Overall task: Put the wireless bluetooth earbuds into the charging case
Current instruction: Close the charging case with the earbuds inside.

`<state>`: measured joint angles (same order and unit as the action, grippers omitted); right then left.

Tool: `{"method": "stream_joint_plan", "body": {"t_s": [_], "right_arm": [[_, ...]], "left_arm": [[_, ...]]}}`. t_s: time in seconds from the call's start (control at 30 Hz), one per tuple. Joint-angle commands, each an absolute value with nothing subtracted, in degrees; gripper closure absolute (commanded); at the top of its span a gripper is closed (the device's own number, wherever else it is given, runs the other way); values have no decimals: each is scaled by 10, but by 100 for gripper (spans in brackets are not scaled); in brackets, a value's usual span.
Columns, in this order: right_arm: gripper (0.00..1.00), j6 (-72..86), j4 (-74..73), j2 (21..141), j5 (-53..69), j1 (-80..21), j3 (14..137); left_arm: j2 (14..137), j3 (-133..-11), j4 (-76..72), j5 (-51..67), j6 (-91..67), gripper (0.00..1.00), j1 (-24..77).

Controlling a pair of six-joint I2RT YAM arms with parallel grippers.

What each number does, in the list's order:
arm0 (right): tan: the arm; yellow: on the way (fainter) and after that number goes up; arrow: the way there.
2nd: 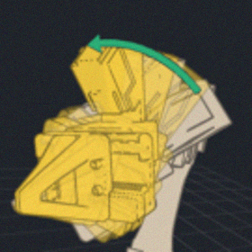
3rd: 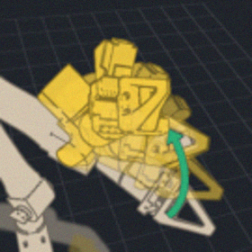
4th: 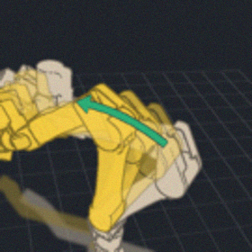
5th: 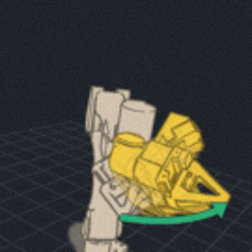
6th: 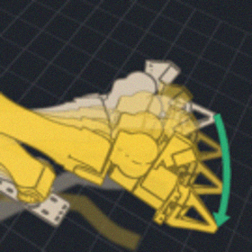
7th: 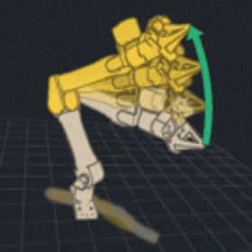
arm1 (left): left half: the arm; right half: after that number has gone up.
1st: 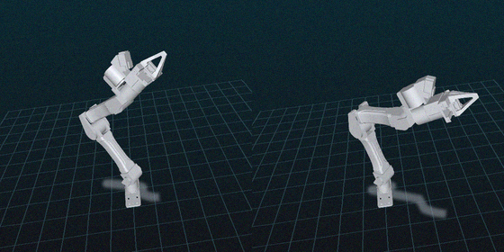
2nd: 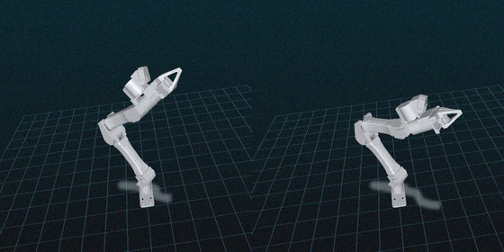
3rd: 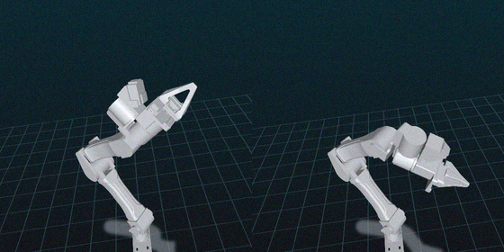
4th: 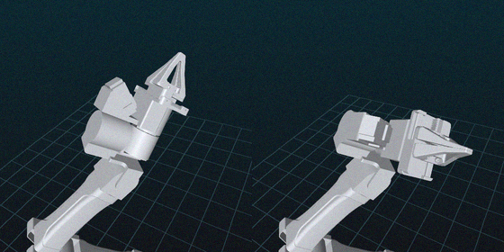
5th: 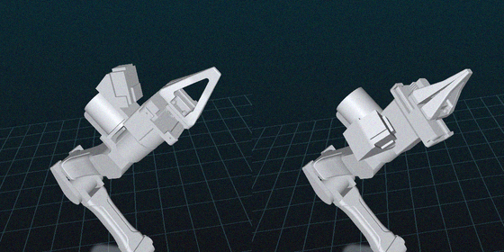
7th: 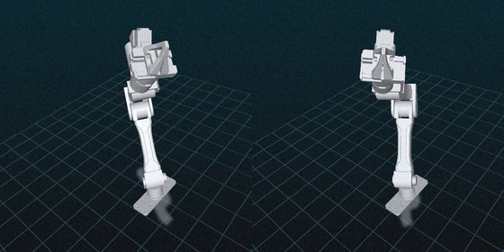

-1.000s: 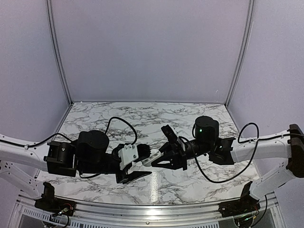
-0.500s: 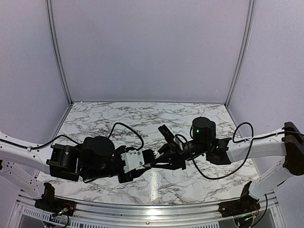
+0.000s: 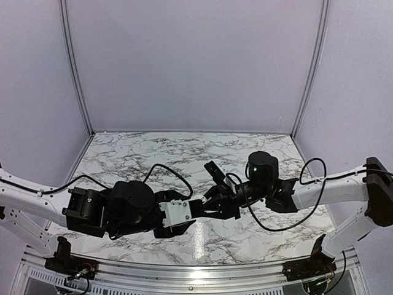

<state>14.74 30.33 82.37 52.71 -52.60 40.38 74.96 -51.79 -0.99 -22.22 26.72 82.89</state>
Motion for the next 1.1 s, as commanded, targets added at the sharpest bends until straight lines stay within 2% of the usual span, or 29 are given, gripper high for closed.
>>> {"method": "stream_joint_plan", "body": {"t_s": [0.0,0.2,0.3,0.5,0.67,0.73,0.8,0.87,1.0,1.07], "right_arm": [[100,164,311,843,493,-527,437],[100,166,302,853,486,-531,445],[100,170,302,856,485,-532,446],[100,183,315,859,488,-532,447],[100,188,324,858,489,-532,449],[100,189,326,857,490,-532,451],[100,189,329,856,490,-532,452],[100,184,329,855,489,-531,448],[100,163,310,849,481,-530,443],[100,163,310,845,478,-525,439]], "left_arm": [[765,-545,-8,-184,301,39,850],[779,-556,-8,-188,320,34,857],[786,-561,-7,-182,330,35,861],[799,-567,-1,-164,341,44,865],[808,-567,-1,-148,341,59,870],[812,-568,-1,-146,340,61,872],[818,-571,-1,-154,337,58,874],[816,-571,-1,-175,326,47,874],[786,-559,-1,-207,285,33,860],[755,-534,-16,-206,263,22,849]]}}
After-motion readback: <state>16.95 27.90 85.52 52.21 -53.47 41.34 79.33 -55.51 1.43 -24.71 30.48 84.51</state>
